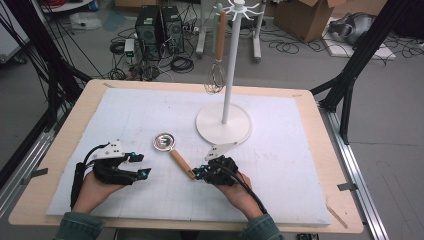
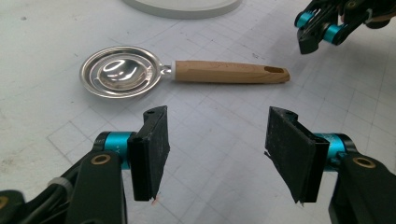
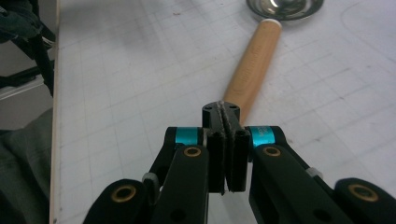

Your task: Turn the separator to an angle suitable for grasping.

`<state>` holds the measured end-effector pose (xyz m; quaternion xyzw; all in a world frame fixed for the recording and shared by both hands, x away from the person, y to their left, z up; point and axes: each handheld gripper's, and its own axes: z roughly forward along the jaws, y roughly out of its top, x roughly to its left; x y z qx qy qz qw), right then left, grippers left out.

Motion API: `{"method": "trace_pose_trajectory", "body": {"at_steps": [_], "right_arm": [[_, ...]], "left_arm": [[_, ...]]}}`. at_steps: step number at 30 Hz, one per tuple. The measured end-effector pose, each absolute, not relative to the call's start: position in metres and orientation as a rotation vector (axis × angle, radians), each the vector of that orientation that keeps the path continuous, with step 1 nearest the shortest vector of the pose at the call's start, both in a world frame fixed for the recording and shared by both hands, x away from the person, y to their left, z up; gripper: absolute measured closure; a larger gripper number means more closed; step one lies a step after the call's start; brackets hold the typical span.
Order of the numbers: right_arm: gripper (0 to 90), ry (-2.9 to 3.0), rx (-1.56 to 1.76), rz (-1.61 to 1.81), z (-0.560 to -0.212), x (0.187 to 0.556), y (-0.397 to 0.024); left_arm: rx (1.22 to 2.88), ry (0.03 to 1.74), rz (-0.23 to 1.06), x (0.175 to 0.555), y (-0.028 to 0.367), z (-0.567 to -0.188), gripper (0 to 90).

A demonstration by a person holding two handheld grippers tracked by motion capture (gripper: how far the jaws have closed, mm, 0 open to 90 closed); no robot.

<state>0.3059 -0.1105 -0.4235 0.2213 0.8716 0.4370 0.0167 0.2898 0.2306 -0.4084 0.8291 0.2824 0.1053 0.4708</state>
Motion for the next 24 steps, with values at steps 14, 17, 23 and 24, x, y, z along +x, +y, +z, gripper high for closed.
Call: {"method": "trace_pose_trajectory", "body": {"at_steps": [14, 17, 23, 24], "right_arm": [[89.3, 2.767, 0.651, 1.300, -0.439, 0.304, -0.075], [89.3, 2.770, 0.631, 1.288, -0.442, 0.305, -0.071], [89.3, 2.767, 0.644, 1.242, -0.444, 0.307, -0.070], [89.3, 2.766, 0.644, 1.240, -0.444, 0.308, -0.071]], "left_arm": [[2.013, 0.712, 0.268, 0.290, 0.237, -0.406, 33.8], [2.009, 0.713, 0.266, 0.290, 0.238, -0.406, 33.7], [2.015, 0.712, 0.271, 0.290, 0.239, -0.406, 33.7], [2.012, 0.714, 0.271, 0.290, 0.239, -0.406, 33.7]]}}
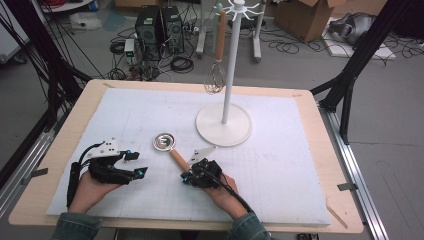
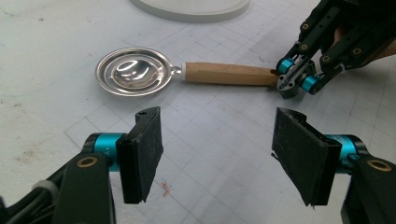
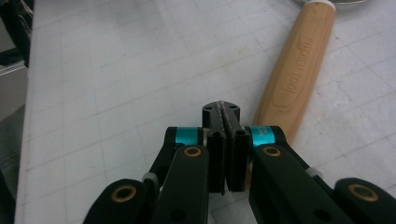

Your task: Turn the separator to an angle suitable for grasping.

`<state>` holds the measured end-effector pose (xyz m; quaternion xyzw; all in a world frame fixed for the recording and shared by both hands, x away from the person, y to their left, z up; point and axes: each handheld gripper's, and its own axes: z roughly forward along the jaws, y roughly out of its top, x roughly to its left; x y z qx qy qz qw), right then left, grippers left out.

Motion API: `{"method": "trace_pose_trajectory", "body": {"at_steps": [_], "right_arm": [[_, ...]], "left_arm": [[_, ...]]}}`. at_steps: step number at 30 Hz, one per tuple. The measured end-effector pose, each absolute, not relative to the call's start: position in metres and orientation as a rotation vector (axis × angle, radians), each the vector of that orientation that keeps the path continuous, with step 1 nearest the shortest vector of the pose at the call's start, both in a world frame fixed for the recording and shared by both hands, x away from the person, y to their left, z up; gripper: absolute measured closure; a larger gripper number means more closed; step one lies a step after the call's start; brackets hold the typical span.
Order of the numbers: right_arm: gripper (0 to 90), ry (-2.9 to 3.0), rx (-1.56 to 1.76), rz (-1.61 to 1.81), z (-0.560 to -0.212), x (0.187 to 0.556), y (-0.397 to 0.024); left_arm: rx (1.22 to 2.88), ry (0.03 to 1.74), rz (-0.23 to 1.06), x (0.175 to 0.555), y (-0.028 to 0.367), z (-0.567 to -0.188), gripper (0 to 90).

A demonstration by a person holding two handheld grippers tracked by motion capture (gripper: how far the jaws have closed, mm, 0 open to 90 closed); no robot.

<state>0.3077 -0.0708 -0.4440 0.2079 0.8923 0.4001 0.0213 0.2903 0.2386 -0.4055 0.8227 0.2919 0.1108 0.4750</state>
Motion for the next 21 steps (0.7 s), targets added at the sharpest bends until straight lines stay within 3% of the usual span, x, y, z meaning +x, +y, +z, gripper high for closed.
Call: {"method": "trace_pose_trajectory", "body": {"at_steps": [21], "right_arm": [[89.3, 2.731, 0.708, 1.171, -0.442, 0.319, -0.089]], "left_arm": [[1.999, 0.723, 0.275, 0.291, 0.242, -0.405, 32.8]]}}
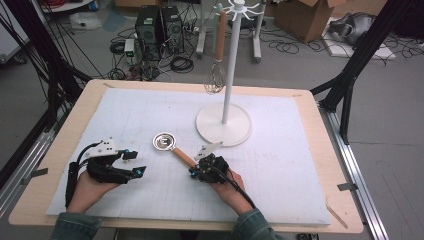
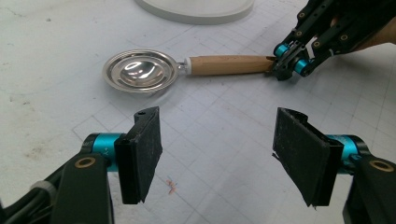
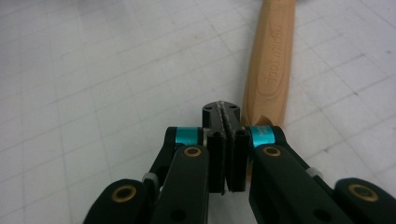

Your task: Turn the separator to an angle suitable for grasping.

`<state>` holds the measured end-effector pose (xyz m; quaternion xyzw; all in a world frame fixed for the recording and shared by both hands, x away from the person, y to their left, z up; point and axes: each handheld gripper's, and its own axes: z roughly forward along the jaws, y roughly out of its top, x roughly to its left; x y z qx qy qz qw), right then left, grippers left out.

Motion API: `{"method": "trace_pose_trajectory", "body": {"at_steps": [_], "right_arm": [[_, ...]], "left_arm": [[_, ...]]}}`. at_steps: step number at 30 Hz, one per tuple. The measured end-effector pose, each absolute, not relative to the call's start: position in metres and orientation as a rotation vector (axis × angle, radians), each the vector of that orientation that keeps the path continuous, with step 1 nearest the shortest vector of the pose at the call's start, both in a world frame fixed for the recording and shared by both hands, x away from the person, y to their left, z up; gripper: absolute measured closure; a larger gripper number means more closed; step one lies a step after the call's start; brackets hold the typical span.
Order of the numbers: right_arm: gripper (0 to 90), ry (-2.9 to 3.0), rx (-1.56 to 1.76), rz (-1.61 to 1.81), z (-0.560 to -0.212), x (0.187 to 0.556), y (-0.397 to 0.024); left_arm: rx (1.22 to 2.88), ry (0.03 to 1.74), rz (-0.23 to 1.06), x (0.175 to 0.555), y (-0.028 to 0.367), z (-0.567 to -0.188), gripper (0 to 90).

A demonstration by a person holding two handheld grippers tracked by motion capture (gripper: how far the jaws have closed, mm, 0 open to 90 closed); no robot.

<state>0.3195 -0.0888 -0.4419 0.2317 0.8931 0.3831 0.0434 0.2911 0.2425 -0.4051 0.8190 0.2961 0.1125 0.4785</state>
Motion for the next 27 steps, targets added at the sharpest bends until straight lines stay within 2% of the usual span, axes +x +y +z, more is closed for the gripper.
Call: {"method": "trace_pose_trajectory", "body": {"at_steps": [27], "right_arm": [[89.3, 2.689, 0.780, 1.112, -0.439, 0.339, -0.119]], "left_arm": [[1.997, 0.729, 0.277, 0.291, 0.244, -0.404, 31.1]]}}
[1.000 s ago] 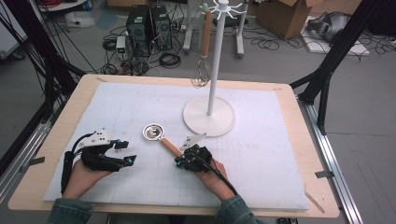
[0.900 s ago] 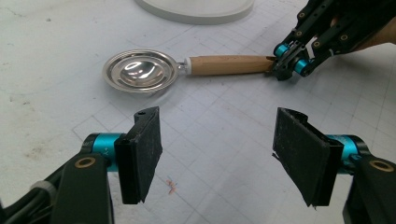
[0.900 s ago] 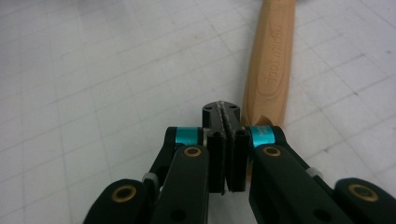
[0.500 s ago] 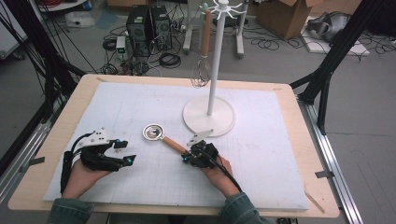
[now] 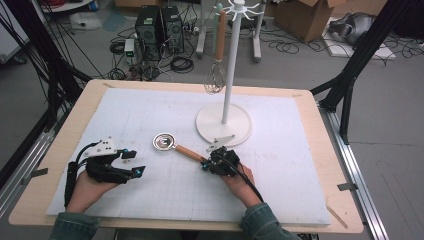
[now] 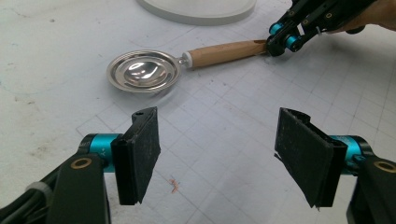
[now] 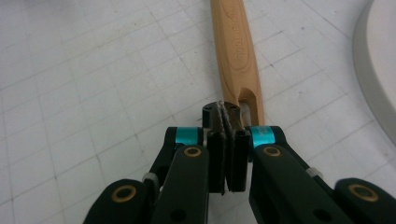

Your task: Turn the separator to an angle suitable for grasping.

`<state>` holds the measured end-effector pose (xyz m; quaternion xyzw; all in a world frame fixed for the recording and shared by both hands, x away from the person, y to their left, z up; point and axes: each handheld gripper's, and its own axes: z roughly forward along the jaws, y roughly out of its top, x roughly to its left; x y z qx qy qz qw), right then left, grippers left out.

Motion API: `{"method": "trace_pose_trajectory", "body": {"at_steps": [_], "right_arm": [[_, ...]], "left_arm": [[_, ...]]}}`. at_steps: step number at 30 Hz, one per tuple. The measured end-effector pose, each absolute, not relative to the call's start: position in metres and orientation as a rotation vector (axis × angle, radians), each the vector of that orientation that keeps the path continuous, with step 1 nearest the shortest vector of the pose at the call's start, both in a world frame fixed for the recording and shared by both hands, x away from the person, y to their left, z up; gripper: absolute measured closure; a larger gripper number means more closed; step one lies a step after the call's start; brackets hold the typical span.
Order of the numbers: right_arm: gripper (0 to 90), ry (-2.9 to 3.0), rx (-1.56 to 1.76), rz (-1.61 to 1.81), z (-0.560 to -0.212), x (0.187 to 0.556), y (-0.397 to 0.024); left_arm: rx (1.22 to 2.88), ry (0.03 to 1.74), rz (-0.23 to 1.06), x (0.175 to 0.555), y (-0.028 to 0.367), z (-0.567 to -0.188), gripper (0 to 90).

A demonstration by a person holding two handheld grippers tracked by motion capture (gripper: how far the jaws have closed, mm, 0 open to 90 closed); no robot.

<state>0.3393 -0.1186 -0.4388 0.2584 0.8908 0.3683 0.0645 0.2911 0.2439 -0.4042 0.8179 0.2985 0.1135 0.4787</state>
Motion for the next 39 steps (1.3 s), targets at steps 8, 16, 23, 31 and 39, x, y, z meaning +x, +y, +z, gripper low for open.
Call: {"method": "trace_pose_trajectory", "body": {"at_steps": [8, 16, 23, 31, 39], "right_arm": [[79.9, 2.704, 0.740, 1.147, -0.429, 0.336, -0.121], [55.1, 2.669, 0.729, 1.206, -0.404, 0.349, -0.122], [44.8, 2.694, 0.708, 1.210, -0.399, 0.365, -0.107], [42.2, 2.720, 0.714, 1.198, -0.413, 0.383, -0.087], [47.9, 2.770, 0.664, 1.143, -0.426, 0.392, -0.066]], "left_arm": [[1.997, 0.724, 0.279, 0.291, 0.245, -0.403, 31.0], [1.993, 0.724, 0.280, 0.291, 0.246, -0.402, 29.3], [1.989, 0.724, 0.283, 0.290, 0.245, -0.401, 26.0], [1.987, 0.722, 0.283, 0.290, 0.245, -0.401, 24.6], [1.984, 0.721, 0.283, 0.291, 0.246, -0.401, 24.6]]}}
